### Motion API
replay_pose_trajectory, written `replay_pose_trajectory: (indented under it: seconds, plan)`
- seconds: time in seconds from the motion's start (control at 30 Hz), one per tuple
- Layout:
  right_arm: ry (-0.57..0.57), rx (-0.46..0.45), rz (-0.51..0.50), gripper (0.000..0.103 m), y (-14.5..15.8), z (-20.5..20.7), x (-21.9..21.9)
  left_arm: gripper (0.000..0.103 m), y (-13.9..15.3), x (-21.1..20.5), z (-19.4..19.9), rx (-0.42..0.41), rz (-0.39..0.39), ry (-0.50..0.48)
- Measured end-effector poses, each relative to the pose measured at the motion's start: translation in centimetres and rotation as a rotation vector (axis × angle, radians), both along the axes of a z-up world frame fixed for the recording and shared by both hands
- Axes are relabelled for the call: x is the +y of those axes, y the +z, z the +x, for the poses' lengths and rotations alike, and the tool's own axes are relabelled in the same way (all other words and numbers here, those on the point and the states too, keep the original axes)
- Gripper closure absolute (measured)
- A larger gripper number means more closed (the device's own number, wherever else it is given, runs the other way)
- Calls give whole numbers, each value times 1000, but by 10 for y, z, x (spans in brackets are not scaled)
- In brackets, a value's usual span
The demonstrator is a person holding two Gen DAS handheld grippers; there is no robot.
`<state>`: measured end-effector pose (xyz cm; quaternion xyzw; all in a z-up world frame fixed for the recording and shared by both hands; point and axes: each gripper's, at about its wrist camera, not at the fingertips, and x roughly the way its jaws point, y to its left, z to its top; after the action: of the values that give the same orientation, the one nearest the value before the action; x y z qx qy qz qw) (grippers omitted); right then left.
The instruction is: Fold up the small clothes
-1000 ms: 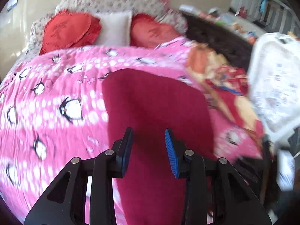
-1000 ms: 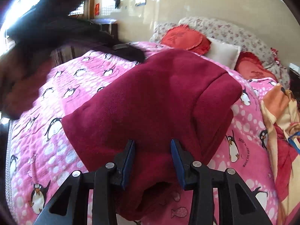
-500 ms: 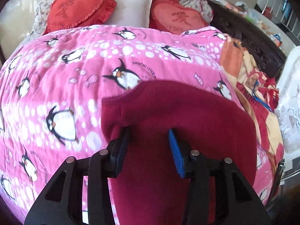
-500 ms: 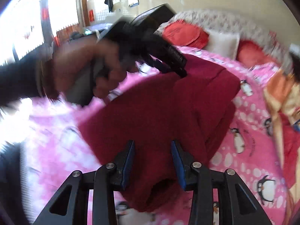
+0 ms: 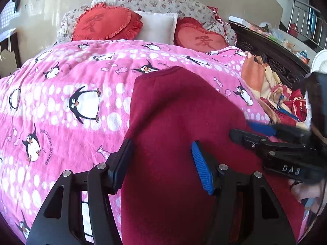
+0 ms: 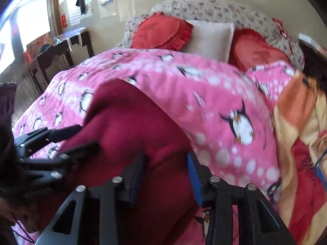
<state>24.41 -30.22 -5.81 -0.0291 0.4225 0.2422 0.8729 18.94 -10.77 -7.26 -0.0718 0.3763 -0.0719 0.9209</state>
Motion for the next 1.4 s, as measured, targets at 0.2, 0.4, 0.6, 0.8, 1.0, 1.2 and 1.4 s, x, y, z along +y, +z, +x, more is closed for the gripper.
replay_pose_trajectory:
  seconds: [0.2, 0.4, 0.6, 0.8, 1.0, 1.2, 1.4]
  plan:
    - [-27, 34, 25, 53, 24, 5, 1, 41, -2, 1, -1, -5, -3, 14]
    - [6, -149, 19, 54, 97, 8, 39, 41, -2, 0, -3, -9, 3, 19]
    - [76, 118, -88, 94, 30, 41, 89, 41, -4, 1, -2, -2, 0, 24]
    - [30, 147, -23, 103, 33, 41, 69, 38, -5, 3, 0, 9, -7, 28]
    - [114, 10, -127, 101, 86, -46, 36, 37, -7, 8, 1, 19, -42, 30]
    - [281, 42, -250, 101, 30, -124, 39, 36, -7, 7, 1, 19, -40, 30]
    - [181, 49, -116, 103, 21, -115, 18, 35, 1, 14, 6, 75, -38, 1]
